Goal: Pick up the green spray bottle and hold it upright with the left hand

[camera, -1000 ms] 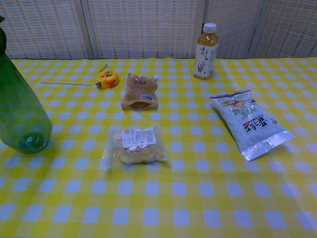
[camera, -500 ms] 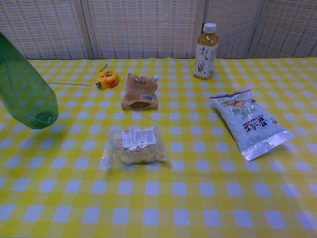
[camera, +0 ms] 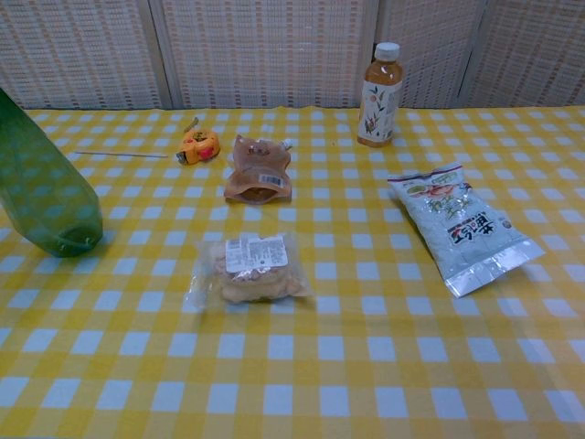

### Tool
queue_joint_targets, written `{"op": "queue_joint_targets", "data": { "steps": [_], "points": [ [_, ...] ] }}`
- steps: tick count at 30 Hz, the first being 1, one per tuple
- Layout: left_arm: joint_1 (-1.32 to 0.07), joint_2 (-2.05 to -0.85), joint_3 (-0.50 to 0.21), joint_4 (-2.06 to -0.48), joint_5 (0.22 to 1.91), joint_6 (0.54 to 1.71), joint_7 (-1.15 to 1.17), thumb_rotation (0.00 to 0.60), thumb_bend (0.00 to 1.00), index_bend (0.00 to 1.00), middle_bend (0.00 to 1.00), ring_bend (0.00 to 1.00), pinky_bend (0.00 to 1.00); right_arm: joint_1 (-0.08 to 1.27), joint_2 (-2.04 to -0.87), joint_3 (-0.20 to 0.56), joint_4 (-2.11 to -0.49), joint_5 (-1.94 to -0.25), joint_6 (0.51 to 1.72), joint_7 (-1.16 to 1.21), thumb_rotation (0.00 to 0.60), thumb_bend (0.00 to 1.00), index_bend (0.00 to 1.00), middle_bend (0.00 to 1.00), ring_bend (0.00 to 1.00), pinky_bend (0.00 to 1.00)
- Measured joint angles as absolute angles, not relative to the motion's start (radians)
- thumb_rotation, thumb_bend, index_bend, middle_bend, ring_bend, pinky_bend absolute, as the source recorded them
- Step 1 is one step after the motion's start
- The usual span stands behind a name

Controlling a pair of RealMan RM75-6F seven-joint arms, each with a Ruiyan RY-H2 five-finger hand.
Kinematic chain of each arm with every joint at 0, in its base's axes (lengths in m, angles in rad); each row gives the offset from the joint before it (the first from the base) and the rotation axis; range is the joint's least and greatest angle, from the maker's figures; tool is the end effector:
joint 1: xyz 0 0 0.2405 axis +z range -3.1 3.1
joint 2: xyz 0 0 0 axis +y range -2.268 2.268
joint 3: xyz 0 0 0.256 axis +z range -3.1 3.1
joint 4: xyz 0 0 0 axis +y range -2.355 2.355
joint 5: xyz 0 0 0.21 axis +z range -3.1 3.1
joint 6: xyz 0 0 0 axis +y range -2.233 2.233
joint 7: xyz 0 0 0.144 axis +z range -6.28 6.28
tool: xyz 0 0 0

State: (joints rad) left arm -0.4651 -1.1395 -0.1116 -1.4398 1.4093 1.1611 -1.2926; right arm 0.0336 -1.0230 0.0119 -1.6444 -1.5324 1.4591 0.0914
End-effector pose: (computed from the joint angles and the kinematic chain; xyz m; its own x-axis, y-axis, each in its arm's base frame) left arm -0.2741 0.3152 0.1473 -0.6533 0.2291 0.7216 0.7401 -0.0075 0.6724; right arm -0.3207 -0.1565 0.1767 0.3706 -0.0833 0.9251 -0.9277 0.0153 0.3730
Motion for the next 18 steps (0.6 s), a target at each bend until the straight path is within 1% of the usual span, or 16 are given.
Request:
{"op": "queue_joint_targets", "data": {
  "steps": [7,8,12,15,18],
  "points": [
    [-0.46,-1.179,-0.117,-1.399,1.422,1.156,-1.3,0.6,0.39,0.69,1.0,1.0,1.0,0.035,-1.028,0.014,-1.638,-1.534,1.462,0.09,0.6,0.35,0.0,0.0,0.0,0.0],
    [-0.46,-1.181,-0.118,-1.395,1.426,1.156,-1.302,0.6,0.39,0.66,1.0,1.0,1.0,0.035,-1.028,0.014,-1.638,-1.532,1.461,0.089,0.6,0.35,0.0,0.0,0.0,0.0],
    [-0.46,-1.189,-0.119,-1.375,1.445,1.158,-1.32,0.6,0.38,0.48,1.0,1.0,1.0,0.035,-1.028,0.016,-1.638,-1.527,1.46,0.087,0.6,0.35,0.0,0.0,0.0,0.0],
    [-0.459,-1.192,-0.121,-1.367,1.45,1.159,-1.331,0.6,0.33,0.42,1.0,1.0,1.0,0.037,-1.029,0.015,-1.638,-1.527,1.454,0.085,0.6,0.35,0.0,0.0,0.0,0.0],
    [-0.458,-1.192,-0.12,-1.361,1.459,1.158,-1.34,0.6,0.29,0.39,1.0,1.0,1.0,0.038,-1.03,0.015,-1.639,-1.525,1.452,0.083,0.6,0.35,0.0,0.0,0.0,0.0]
  ]
}}
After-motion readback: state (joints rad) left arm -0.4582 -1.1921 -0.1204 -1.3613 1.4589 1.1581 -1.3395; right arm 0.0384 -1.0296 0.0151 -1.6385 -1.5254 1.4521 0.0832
